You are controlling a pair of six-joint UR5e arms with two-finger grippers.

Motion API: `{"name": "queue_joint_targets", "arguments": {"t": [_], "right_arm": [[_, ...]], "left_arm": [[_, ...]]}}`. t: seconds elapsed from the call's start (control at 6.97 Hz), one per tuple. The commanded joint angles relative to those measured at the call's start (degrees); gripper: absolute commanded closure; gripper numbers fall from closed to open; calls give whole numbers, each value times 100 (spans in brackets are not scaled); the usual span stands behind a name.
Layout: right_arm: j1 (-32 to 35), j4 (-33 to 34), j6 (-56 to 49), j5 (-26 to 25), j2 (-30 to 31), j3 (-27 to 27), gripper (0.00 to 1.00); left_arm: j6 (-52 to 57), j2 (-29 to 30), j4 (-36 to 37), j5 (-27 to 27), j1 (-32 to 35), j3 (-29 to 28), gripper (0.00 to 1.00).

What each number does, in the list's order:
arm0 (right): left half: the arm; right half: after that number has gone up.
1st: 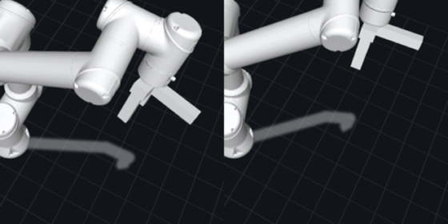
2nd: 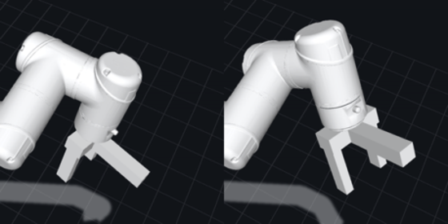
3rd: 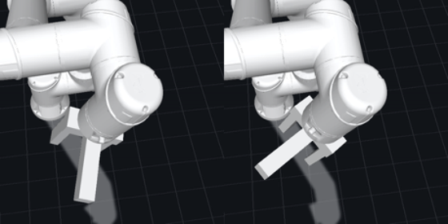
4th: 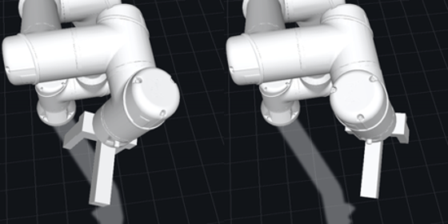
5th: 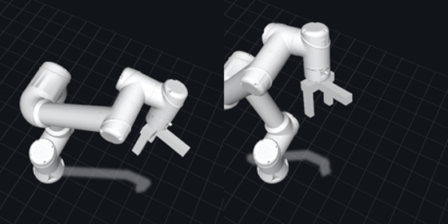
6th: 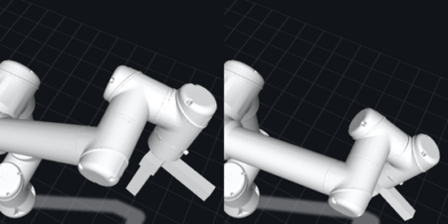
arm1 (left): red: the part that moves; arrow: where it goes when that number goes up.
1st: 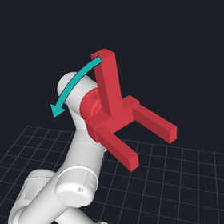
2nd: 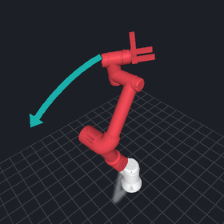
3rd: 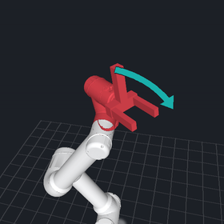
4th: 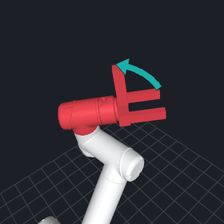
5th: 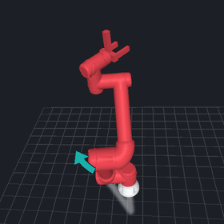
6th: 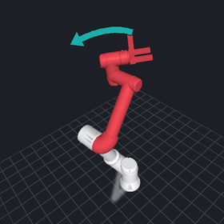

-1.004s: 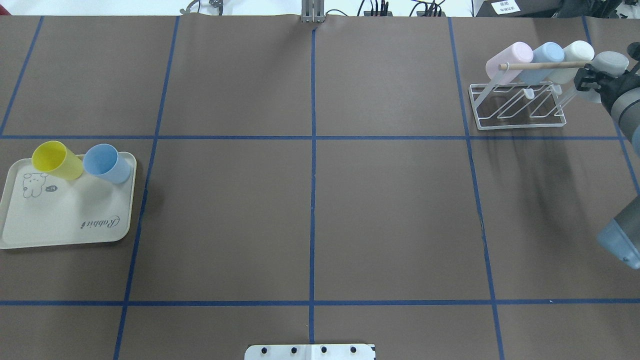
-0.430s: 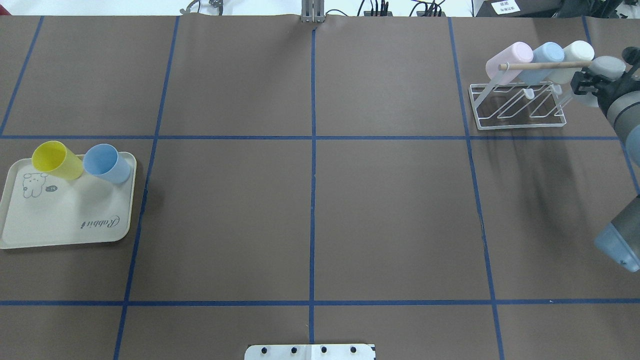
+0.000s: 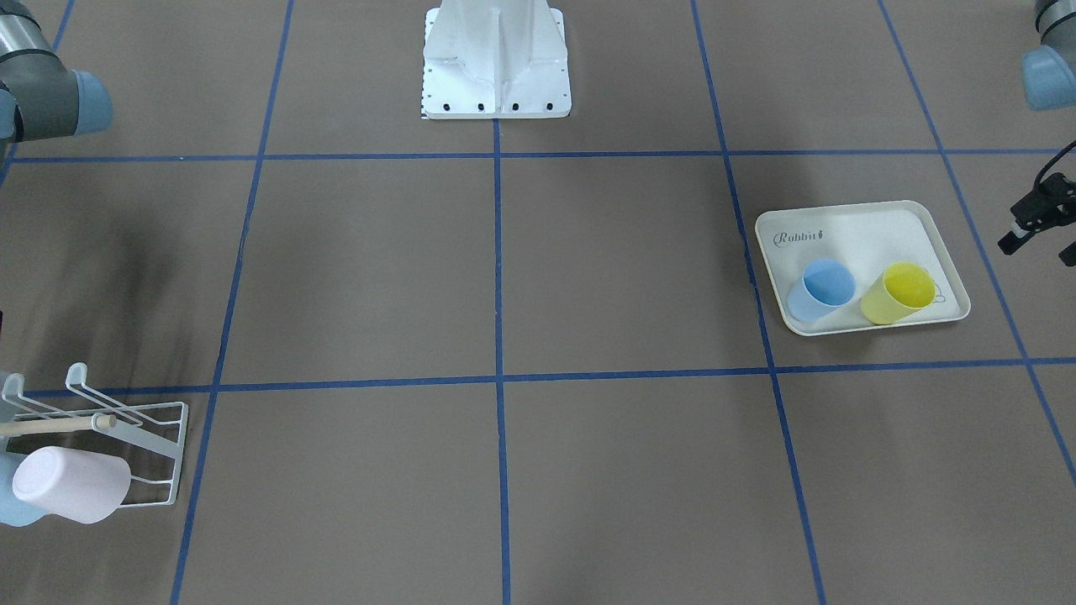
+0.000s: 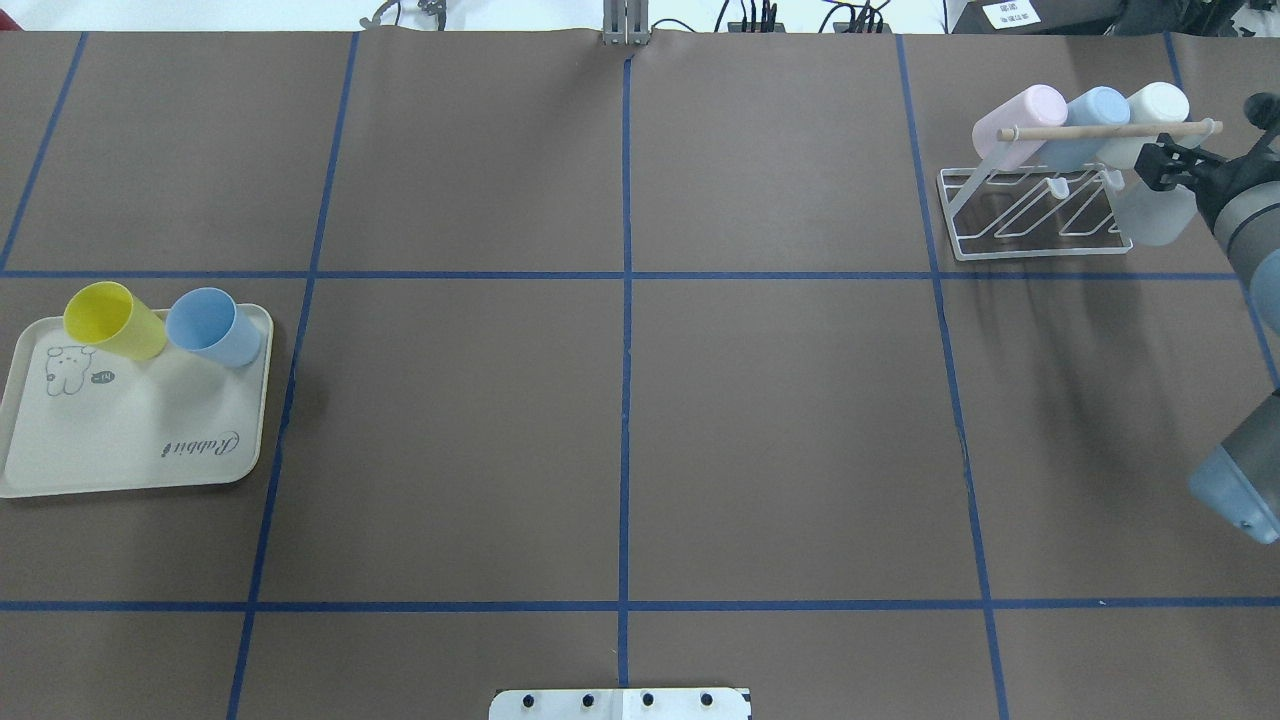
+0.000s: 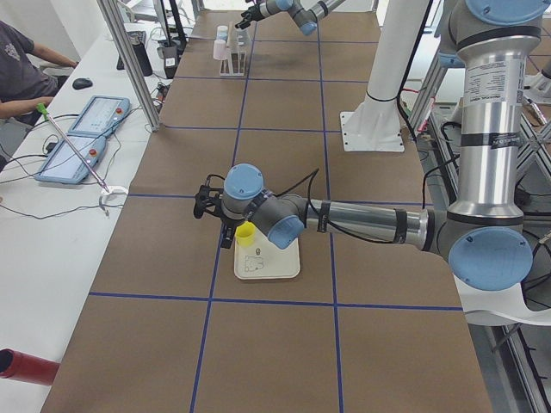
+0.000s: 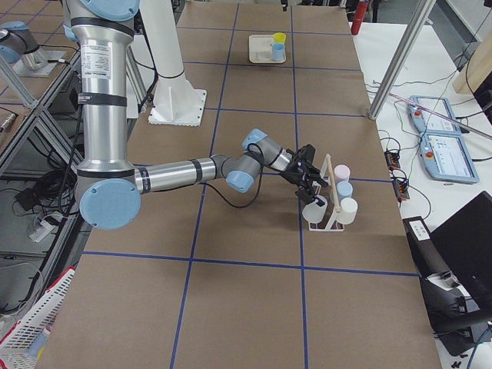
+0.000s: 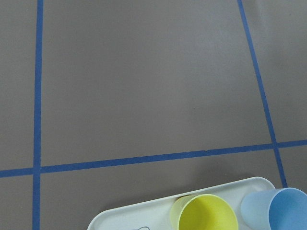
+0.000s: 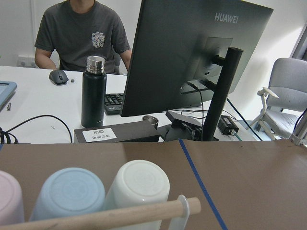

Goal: Transfer IKEA cup to right arm and place on rack

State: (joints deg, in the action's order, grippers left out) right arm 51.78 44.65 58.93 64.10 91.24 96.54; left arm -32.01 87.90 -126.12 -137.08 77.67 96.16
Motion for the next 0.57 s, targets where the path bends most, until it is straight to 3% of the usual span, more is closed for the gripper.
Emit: {"name": "queue_joint_targets", "arguments": {"t": [0.0, 0.43], "right_arm": [[16, -17, 4, -3, -1, 127, 1], [42, -88, 362, -21, 113, 1057, 1]], "left_arm": [[-7, -1, 0, -3, -6, -1, 0], [-7, -80, 0, -47, 2, 25, 0]]}}
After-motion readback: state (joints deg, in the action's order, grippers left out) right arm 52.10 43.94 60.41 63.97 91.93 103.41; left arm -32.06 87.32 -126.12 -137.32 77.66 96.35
